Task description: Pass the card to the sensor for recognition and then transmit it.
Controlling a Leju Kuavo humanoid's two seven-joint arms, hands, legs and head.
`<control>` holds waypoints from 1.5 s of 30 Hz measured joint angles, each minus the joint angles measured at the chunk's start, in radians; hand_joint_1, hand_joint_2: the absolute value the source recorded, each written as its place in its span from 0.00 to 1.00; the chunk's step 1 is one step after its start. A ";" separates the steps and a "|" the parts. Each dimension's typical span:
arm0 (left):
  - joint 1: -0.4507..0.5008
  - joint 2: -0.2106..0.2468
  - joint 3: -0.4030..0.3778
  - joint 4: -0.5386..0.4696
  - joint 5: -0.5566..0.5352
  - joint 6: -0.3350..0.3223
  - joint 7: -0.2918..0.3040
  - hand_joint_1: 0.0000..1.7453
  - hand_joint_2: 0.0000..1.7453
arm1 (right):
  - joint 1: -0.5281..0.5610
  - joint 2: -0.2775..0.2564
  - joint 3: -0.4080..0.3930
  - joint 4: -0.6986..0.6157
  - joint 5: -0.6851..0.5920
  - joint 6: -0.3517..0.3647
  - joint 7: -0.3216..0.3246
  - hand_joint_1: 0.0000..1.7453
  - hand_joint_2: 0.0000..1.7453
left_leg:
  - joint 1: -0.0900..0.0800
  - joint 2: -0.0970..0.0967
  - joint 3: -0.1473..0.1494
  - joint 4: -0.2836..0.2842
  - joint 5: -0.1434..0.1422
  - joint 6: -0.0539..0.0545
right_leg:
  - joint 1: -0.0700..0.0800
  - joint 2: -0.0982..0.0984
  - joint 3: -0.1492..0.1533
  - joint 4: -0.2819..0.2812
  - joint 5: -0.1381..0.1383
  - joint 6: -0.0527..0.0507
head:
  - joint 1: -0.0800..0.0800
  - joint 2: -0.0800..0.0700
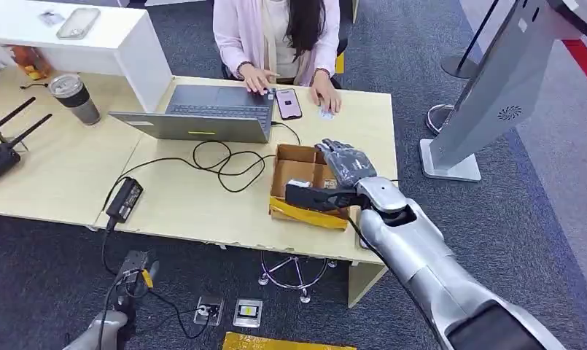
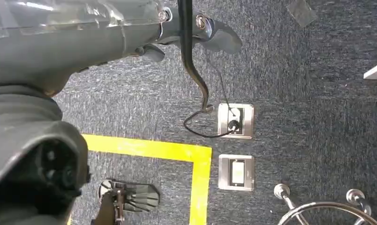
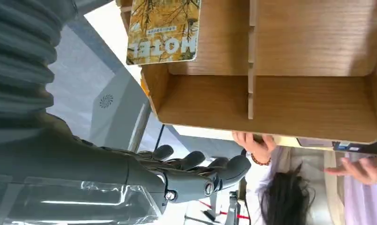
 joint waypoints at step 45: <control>0.007 0.000 0.022 0.000 -0.029 -0.013 -0.008 0.00 0.00 | 0.100 -0.029 -0.027 -0.233 -0.014 0.132 0.058 0.00 1.00 | 0.000 0.000 0.000 0.000 0.000 0.000 | 0.000 0.000 0.000 0.000 0.000 0.000 | 0.000 0.000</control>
